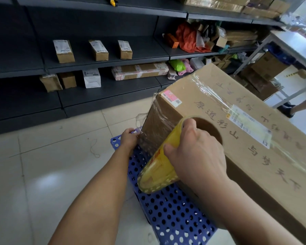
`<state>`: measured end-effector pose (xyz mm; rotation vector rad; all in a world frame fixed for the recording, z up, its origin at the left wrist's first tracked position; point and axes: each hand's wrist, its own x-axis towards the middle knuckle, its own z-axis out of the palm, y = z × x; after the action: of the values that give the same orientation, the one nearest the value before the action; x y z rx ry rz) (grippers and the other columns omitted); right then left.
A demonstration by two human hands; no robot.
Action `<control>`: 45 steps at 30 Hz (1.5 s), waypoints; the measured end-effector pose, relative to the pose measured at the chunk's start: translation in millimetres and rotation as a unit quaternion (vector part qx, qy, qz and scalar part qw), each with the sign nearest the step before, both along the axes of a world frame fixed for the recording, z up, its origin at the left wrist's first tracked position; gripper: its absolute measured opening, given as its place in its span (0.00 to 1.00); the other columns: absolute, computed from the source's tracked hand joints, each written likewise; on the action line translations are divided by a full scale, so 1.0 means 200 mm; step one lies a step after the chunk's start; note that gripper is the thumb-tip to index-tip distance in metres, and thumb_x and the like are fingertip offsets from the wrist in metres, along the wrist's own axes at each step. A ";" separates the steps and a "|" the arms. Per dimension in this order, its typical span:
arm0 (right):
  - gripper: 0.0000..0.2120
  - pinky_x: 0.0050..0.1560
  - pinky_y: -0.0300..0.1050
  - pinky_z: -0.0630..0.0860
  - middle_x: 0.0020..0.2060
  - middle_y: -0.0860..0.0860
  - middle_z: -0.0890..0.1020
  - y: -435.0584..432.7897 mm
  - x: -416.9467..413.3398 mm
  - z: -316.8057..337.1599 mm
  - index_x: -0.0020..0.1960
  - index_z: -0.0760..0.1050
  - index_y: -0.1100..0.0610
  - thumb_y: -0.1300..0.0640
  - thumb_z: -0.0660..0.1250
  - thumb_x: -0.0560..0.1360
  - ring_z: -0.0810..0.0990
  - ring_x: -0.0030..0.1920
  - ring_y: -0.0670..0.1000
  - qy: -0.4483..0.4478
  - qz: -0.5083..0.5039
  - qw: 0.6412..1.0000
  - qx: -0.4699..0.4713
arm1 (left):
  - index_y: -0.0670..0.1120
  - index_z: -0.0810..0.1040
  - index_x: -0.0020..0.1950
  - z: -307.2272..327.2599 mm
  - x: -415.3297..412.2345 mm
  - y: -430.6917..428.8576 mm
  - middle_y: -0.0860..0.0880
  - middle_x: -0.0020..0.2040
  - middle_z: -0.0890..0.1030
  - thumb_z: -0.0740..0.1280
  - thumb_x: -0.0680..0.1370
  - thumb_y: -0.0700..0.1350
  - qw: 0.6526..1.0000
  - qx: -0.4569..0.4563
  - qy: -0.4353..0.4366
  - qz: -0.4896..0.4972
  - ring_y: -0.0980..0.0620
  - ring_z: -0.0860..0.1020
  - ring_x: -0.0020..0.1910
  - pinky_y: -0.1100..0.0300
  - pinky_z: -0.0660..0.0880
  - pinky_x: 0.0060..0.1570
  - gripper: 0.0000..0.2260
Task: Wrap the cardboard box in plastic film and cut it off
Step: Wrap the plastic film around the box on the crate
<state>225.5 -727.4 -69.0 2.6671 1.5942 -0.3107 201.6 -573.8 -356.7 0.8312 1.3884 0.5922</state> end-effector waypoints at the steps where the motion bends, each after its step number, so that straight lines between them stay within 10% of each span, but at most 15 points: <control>1: 0.14 0.28 0.43 0.67 0.32 0.47 0.72 0.00 0.00 0.00 0.47 0.59 0.53 0.47 0.62 0.76 0.73 0.32 0.50 0.001 -0.001 1.000 0.002 | 0.42 0.70 0.69 0.01 -0.02 -0.01 0.43 0.63 0.74 0.67 0.76 0.39 1.000 0.003 -0.004 -0.016 0.43 0.75 0.61 0.49 0.73 0.62 0.20; 11: 0.16 0.34 0.47 0.66 0.34 0.49 0.68 -0.02 -0.01 0.02 0.47 0.59 0.57 0.49 0.64 0.77 0.70 0.36 0.53 0.009 -0.003 1.000 0.003 | 0.44 0.67 0.58 0.23 -0.22 -0.18 0.43 0.45 0.71 0.58 0.77 0.34 0.991 0.018 0.108 -0.082 0.47 0.71 0.43 0.56 0.67 0.38 0.11; 15: 0.17 0.39 0.48 0.70 0.46 0.53 0.77 -0.02 -0.03 0.04 0.52 0.62 0.60 0.48 0.65 0.77 0.75 0.42 0.56 0.017 -0.002 1.000 -0.008 | 0.46 0.69 0.47 0.25 -0.30 -0.45 0.43 0.49 0.73 0.61 0.79 0.40 0.987 -0.046 0.100 -0.115 0.46 0.73 0.41 0.57 0.68 0.45 0.02; 19: 0.33 0.66 0.57 0.63 0.47 0.54 0.77 -0.04 -0.02 0.08 0.71 0.56 0.64 0.49 0.65 0.75 0.77 0.55 0.59 -0.022 0.039 0.996 -0.082 | 0.49 0.71 0.60 0.20 -0.29 -0.76 0.48 0.54 0.75 0.58 0.82 0.51 0.980 -0.170 -0.026 -0.103 0.46 0.74 0.57 0.55 0.72 0.55 0.10; 24: 0.22 0.40 0.45 0.69 0.53 0.57 0.78 -0.08 0.03 0.08 0.67 0.65 0.66 0.58 0.64 0.77 0.79 0.51 0.58 -0.031 0.069 0.996 -0.052 | 0.51 0.71 0.64 0.14 -0.24 -0.84 0.50 0.63 0.74 0.53 0.82 0.55 0.979 -0.180 -0.079 -0.049 0.48 0.71 0.63 0.53 0.67 0.61 0.15; 45: 0.08 0.37 0.44 0.70 0.37 0.53 0.72 -0.06 0.10 0.05 0.49 0.72 0.59 0.55 0.66 0.76 0.74 0.41 0.55 0.026 0.120 0.992 -0.002 | 0.44 0.68 0.71 0.14 -0.06 -1.03 0.42 0.69 0.72 0.61 0.78 0.60 0.942 -0.203 -0.183 0.193 0.42 0.69 0.68 0.42 0.62 0.68 0.27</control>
<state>244.6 -739.9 -59.3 2.4478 1.9019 -0.3765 189.7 -779.6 -328.2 0.1016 1.2684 0.6867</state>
